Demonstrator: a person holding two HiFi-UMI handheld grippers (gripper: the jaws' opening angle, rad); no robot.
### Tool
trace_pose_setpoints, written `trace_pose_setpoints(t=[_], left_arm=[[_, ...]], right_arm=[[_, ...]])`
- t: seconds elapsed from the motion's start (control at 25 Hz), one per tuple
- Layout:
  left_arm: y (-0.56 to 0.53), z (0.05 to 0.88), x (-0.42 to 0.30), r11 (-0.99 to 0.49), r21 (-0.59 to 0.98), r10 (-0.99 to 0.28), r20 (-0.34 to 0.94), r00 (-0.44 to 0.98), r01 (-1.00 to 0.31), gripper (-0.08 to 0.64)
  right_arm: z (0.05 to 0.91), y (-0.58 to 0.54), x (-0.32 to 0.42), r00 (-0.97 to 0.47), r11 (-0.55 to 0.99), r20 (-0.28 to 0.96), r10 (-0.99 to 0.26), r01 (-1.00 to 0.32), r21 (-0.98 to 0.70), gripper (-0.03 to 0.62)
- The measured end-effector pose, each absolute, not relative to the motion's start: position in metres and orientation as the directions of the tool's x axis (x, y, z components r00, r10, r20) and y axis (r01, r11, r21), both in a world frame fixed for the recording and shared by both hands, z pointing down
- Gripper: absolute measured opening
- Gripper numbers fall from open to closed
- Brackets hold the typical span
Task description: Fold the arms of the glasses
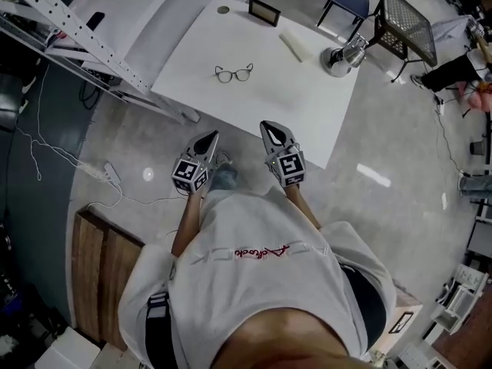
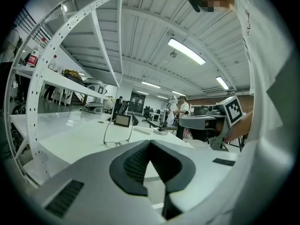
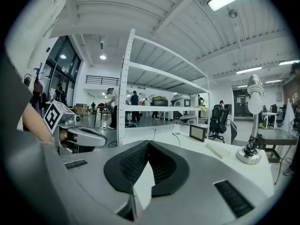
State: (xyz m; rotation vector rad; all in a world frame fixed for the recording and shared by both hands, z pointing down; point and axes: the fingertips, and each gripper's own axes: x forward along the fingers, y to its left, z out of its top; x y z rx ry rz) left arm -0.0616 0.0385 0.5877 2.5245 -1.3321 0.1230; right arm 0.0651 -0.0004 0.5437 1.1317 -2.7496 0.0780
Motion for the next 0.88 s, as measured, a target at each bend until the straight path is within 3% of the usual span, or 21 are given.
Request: trace_pose_setpoints(t=[0.88], left_arm=[[-0.088, 0.59, -0.13, -0.638, 0.272, -0.694, 0.201, 0.691, -0.72, 0.012]], right_arm=[[0.544, -0.11, 0.015, -0.59, 0.613, 0.243, -0.77, -0.789, 0.027, 0.008]])
